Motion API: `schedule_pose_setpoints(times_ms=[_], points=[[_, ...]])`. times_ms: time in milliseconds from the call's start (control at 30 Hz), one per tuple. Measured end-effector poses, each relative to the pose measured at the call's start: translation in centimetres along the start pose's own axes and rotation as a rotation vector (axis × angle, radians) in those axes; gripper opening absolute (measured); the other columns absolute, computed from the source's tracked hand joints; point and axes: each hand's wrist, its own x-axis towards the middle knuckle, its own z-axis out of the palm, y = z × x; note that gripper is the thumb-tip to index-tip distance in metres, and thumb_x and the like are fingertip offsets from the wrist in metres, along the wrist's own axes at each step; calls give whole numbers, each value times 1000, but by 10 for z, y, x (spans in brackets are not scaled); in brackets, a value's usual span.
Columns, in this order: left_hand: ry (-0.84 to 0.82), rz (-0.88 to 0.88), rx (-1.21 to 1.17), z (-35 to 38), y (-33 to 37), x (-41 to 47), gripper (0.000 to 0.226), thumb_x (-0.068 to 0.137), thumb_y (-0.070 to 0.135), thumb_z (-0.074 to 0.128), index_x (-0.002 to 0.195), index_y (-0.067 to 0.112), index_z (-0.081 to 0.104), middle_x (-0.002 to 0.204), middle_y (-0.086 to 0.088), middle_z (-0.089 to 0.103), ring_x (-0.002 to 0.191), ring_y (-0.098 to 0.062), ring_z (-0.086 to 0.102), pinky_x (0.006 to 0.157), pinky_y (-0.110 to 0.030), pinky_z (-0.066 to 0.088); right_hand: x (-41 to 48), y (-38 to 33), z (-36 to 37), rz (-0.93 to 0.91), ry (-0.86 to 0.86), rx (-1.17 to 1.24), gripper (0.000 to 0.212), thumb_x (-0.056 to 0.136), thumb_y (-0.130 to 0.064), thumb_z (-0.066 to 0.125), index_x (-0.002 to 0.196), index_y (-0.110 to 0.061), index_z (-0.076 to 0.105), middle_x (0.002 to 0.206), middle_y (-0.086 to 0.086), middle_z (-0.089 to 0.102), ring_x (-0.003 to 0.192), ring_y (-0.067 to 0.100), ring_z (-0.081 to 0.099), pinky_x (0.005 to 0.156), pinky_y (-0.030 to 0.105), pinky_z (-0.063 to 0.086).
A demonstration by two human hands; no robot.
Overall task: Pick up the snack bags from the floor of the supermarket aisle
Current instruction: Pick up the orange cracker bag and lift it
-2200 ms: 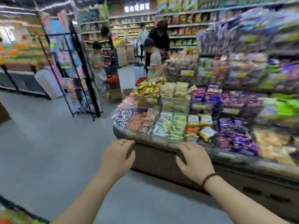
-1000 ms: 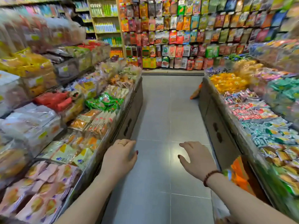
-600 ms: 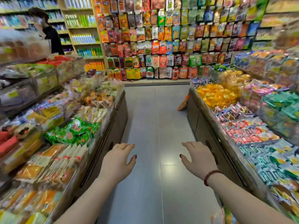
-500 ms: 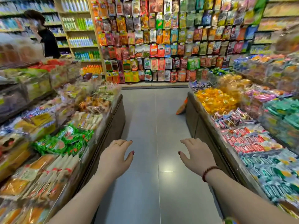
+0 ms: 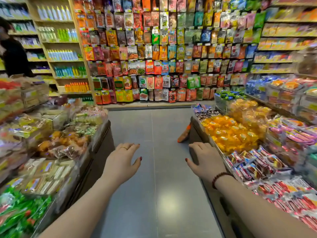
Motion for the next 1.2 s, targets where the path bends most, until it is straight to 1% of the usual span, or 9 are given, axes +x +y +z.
schedule_pose_setpoints(times_ms=[67,200,367,567,667,833,933,1067,1200], points=[[5,-5,-6,17,-16,48,48,86,36,63,130,17,57,120,-1,63,113,-23,57,77,-34,52,47,13,13,5,-24,-37,54,72,-47,54,113,-15,64,109,3,66,97,27,61,85,43,51],[-27,24,-31,55,-35,141,50,89,38,58,135,21,52,126,1,59,118,-21,53,83,-34,50,127,40,35,44,-44,-49,52,74,-46,55,116,-17,62,113,2,64,102,28,59,84,40,50],[-90,69,-53,107,-54,232,49,89,37,59,134,19,53,126,0,60,117,-22,54,81,-35,53,212,71,79,70,-102,-54,49,82,-43,60,125,-20,56,124,-1,58,114,24,52,93,37,45],[-119,42,-6,176,-92,345,52,91,41,53,139,23,46,133,5,53,123,-16,48,85,-33,51,335,116,157,14,-125,-21,45,81,-43,61,119,-20,58,122,0,59,111,24,54,94,38,45],[-129,17,-8,207,-110,409,52,91,41,53,139,23,46,132,5,53,123,-17,47,85,-34,51,406,138,194,14,-126,15,48,82,-43,61,123,-19,57,123,0,60,112,24,54,94,37,45],[-170,-7,17,252,-137,516,54,92,41,52,141,23,43,134,4,52,126,-16,45,84,-31,49,520,174,245,20,-157,56,52,83,-45,58,127,-18,55,127,1,58,116,25,52,96,38,44],[-193,-33,-4,278,-152,566,53,92,40,53,141,22,44,136,2,51,127,-18,45,87,-33,49,576,187,274,36,-183,65,52,83,-44,61,128,-18,55,128,1,57,117,25,52,96,37,43],[-245,-31,2,318,-178,630,54,92,43,51,143,26,40,139,3,48,129,-17,42,90,-33,48,642,201,317,37,-210,63,51,80,-45,61,122,-17,59,123,3,60,111,29,55,91,40,46],[-240,-1,-22,359,-213,707,55,92,41,52,143,24,41,140,3,48,131,-17,41,92,-32,45,713,213,360,72,-212,52,51,81,-42,64,125,-16,57,126,3,58,115,29,52,93,40,44]])
